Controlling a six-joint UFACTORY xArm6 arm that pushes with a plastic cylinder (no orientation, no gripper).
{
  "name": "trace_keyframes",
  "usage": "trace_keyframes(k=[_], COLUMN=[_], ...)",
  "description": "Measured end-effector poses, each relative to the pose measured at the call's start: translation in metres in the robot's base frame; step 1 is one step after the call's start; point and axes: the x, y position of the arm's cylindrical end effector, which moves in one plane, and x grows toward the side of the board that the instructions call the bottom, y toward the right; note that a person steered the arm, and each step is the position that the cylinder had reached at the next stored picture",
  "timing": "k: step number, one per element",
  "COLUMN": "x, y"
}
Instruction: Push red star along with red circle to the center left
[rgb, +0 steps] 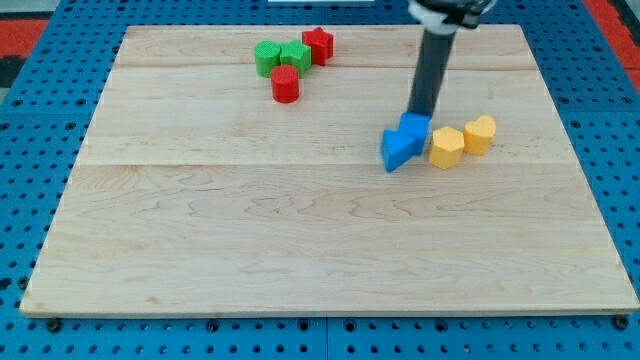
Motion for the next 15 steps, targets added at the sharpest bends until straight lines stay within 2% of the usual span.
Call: trace_keyframes(k=[2,3,5,7,8,10,11,12,14,15], x=[0.088,0.085,-0.017,-0.146,-0.183,-0.188,-0.165,-0.157,-0.162,-0.151], y=[-0.055,-0.076,-0.085,0.0,-0.046,-0.198,-0.2,-0.173,-0.142,-0.13])
